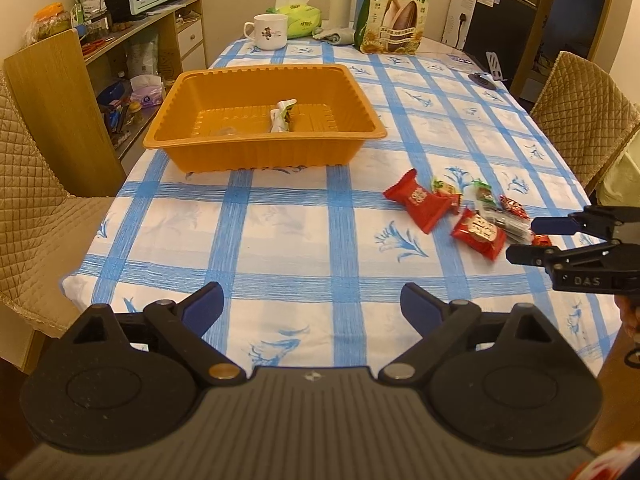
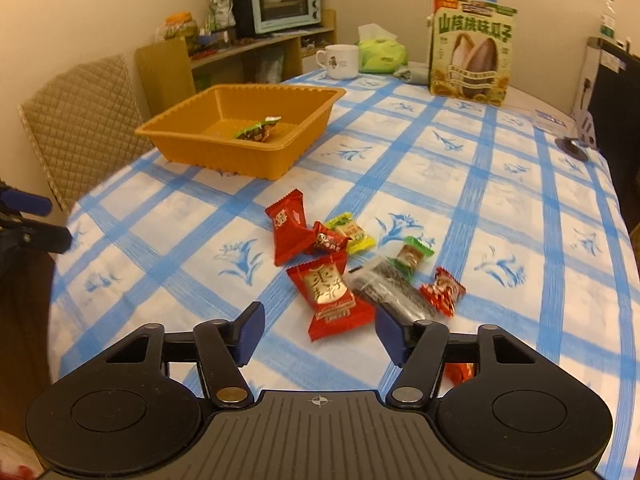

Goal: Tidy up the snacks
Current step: 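Grasp the red-gold candy packet with the right gripper while the left gripper grasps a small red candy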

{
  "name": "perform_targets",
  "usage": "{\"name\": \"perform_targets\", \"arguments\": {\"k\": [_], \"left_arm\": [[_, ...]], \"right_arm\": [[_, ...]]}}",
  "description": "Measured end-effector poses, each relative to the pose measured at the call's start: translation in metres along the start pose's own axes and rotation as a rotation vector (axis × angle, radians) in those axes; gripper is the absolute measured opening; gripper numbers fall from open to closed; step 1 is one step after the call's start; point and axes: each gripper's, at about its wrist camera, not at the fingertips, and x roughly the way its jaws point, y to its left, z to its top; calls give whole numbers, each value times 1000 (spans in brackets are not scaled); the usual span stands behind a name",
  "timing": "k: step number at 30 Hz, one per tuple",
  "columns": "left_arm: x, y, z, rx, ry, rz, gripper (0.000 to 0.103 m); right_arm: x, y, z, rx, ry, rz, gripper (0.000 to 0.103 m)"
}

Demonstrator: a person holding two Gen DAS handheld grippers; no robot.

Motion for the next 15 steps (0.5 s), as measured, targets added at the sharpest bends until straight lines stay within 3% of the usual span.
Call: {"name": "perform_targets", "arguments": {"k": [8,15], "left_arm": [[12,8,6,-6,17,8,93],[23,3,12,20,27,-12,90]], "right_arm": [[37,0,8,-98,40,-6,51],[57,5,11,-174,59,-14,49]]}}
